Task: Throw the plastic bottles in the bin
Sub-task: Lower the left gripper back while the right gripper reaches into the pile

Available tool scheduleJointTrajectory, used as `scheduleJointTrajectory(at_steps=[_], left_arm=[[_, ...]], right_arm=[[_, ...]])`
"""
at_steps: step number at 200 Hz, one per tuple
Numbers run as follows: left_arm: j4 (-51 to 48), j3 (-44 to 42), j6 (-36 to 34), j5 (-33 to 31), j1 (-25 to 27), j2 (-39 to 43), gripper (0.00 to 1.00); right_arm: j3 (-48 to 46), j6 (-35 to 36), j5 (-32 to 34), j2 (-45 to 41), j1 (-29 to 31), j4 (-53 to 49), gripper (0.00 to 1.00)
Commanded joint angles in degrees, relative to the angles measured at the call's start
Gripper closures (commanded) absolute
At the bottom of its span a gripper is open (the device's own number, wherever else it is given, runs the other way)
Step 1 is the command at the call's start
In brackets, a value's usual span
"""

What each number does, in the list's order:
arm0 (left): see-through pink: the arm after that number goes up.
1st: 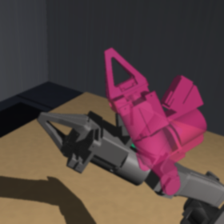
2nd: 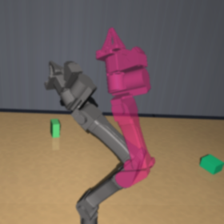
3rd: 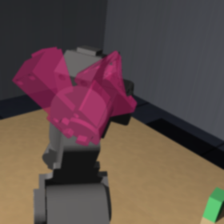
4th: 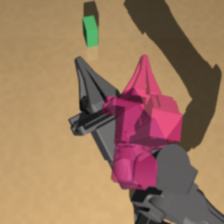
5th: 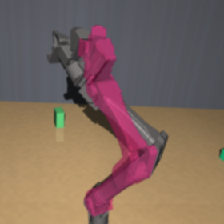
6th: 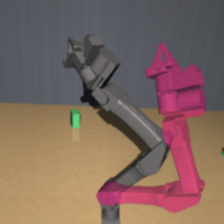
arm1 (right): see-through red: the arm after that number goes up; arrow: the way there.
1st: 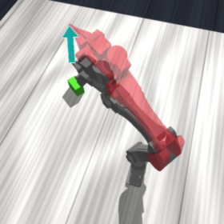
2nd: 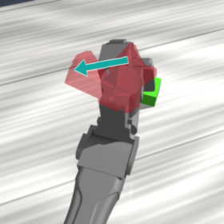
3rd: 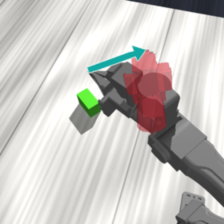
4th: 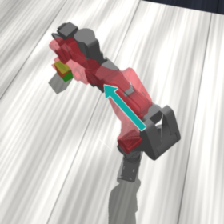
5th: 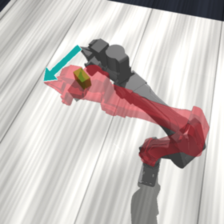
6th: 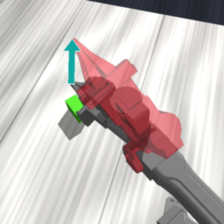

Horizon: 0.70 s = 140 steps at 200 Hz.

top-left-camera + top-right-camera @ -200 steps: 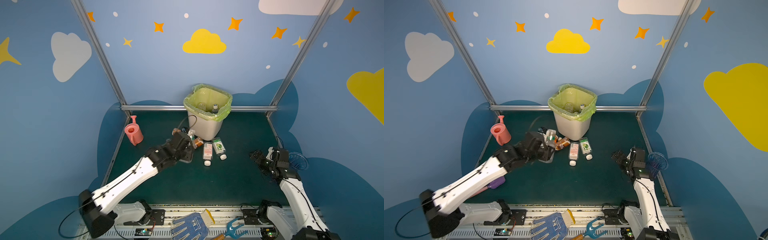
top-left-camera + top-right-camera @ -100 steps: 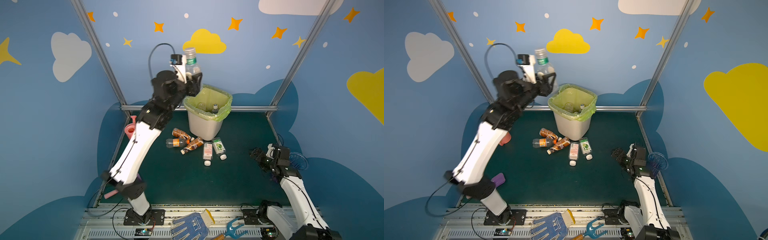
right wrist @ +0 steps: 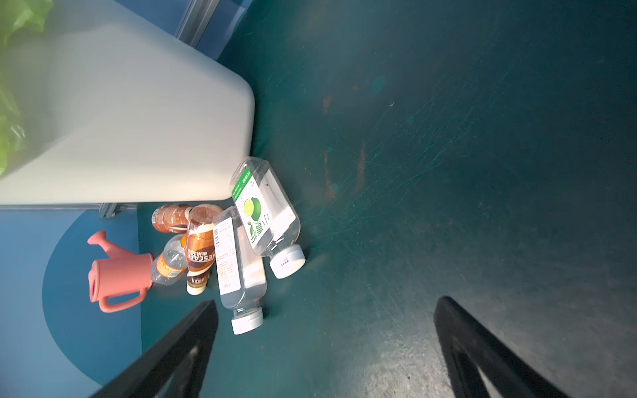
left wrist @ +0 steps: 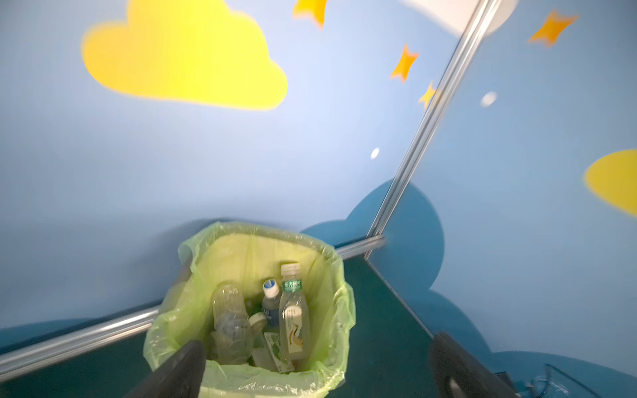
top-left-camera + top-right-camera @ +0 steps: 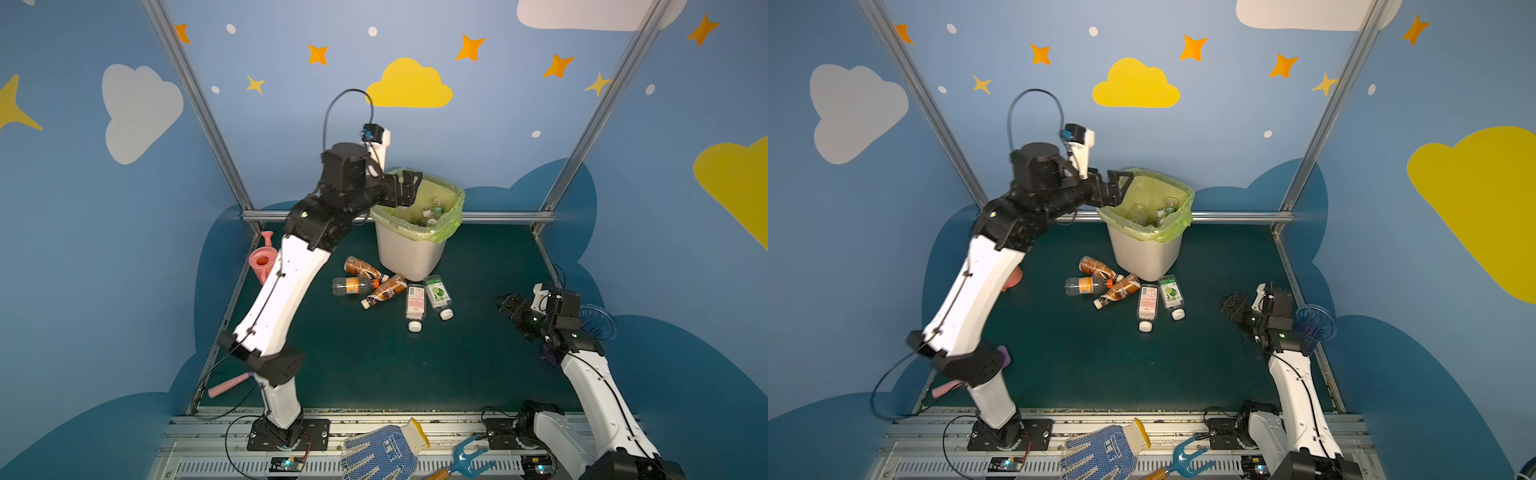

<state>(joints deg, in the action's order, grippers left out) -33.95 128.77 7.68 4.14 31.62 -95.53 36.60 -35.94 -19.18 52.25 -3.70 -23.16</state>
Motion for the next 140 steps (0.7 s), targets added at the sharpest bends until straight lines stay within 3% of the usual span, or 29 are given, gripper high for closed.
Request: scheduleJointTrajectory(at_steps=[1, 66, 106, 140], left_arm=[[12.1, -14.6, 0.4, -2.2, 0.0, 6.8, 0.00], [18.5, -58.6, 7.4, -9.6, -2.7, 32.3, 0.00], [17.0, -80.2, 16.7, -13.7, -4.3, 44.4, 0.00], [14.6, -92.5, 22.7, -14.8, -4.6, 52.4, 0.00]], right_arm=[[1.6, 0.6, 1.1, 1.2, 2.8, -0.3, 0.02], [6.8, -5.0, 10.3, 9.3, 20.5, 1.0, 0.02], [13.7, -7.4, 18.6, 19.3, 31.5, -2.5, 0.02], [21.0, -9.3, 23.7, 29.1, 39.0, -5.3, 0.02]])
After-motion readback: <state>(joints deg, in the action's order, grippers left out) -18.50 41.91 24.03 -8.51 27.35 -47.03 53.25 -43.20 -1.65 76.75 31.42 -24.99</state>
